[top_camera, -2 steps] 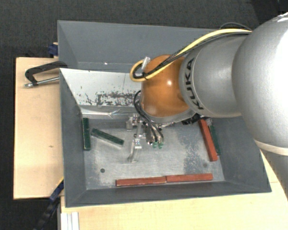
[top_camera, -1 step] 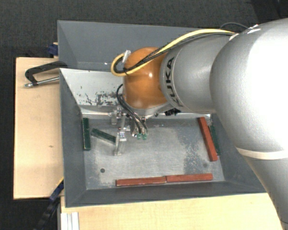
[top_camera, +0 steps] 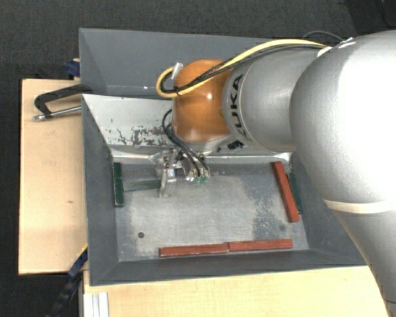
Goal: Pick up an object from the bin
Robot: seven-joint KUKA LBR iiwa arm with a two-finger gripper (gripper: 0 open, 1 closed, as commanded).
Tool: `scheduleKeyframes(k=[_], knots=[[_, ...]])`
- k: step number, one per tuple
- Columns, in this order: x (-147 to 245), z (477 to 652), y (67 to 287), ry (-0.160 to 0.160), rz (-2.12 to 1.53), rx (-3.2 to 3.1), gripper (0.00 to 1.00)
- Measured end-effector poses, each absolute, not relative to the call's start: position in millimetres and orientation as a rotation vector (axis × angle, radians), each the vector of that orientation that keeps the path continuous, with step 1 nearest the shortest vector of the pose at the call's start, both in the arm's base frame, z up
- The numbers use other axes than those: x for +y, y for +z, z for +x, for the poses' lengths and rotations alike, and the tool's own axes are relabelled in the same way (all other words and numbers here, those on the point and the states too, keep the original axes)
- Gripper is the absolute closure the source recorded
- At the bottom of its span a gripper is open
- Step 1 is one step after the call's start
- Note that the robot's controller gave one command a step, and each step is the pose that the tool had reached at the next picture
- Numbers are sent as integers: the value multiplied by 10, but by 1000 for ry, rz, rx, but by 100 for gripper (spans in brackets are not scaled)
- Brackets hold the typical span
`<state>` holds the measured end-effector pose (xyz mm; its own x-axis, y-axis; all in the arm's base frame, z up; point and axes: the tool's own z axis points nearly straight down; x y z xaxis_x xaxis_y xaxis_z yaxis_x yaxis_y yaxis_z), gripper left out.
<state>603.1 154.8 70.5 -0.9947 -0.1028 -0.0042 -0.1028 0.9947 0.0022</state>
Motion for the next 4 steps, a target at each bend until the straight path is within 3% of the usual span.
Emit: scheduleKeyframes(k=[1,2,3,4], knots=[[1547,6031,705,4,-162,3133,100],[1236,5956,1917,4,-104,3134,100],[1236,5955,1916,4,-104,3135,100],[1231,5939,2094,2,-245,3133,100]])
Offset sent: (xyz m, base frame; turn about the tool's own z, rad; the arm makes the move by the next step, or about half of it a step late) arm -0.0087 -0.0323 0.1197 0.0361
